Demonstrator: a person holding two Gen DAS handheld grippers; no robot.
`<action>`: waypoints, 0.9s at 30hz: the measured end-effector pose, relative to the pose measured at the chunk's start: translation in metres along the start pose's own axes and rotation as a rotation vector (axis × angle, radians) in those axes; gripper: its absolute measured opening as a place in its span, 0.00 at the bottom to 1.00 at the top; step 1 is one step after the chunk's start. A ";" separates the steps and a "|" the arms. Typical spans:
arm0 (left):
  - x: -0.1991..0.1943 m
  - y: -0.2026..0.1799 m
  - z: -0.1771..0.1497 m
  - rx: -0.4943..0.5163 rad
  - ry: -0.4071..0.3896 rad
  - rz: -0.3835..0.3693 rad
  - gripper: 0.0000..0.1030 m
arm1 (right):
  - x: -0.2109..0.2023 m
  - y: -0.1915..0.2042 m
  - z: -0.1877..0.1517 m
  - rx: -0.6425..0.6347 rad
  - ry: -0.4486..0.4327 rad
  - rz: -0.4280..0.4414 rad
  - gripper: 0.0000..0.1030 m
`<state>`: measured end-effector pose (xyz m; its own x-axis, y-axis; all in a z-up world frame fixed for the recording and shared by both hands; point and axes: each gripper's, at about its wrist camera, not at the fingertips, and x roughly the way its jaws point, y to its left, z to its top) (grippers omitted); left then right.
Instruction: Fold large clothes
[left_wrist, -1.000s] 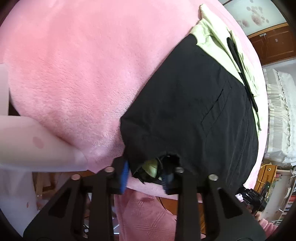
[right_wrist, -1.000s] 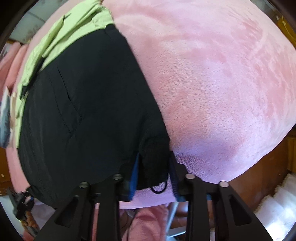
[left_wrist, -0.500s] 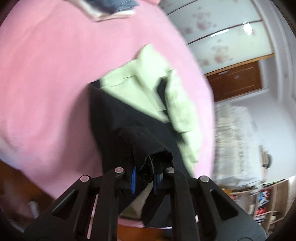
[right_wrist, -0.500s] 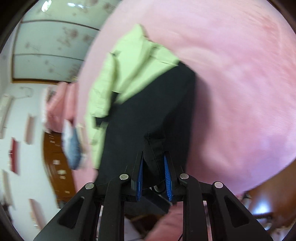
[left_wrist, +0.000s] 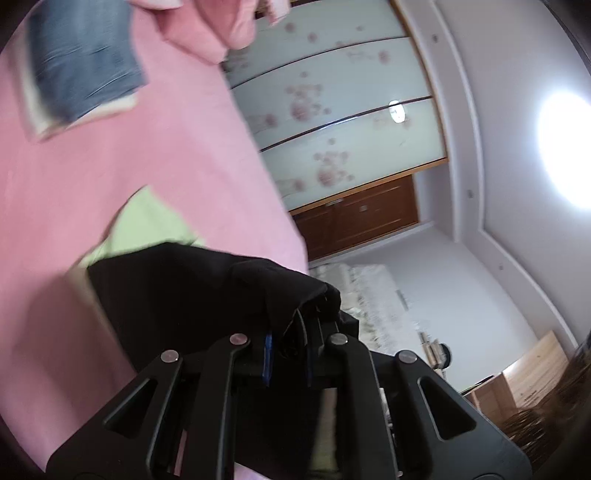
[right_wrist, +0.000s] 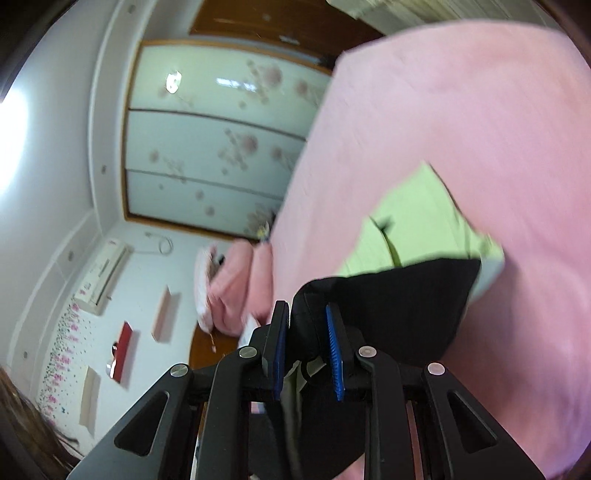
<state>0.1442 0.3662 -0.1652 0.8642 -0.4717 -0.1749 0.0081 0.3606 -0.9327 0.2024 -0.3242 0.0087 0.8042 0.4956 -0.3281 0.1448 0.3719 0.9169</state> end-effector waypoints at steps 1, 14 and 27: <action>0.011 -0.002 0.015 -0.001 -0.006 -0.020 0.09 | -0.002 0.004 0.012 -0.008 -0.018 0.005 0.19; 0.203 0.056 0.134 -0.021 0.118 0.266 0.09 | 0.128 0.027 0.123 -0.026 -0.182 -0.165 0.19; 0.314 0.031 0.144 0.247 0.239 0.675 0.80 | 0.252 0.006 0.161 -0.085 -0.102 -0.475 0.69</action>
<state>0.4880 0.3449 -0.2034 0.5888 -0.2359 -0.7731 -0.3472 0.7899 -0.5054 0.4987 -0.3230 -0.0322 0.7139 0.1778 -0.6773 0.4651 0.6028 0.6484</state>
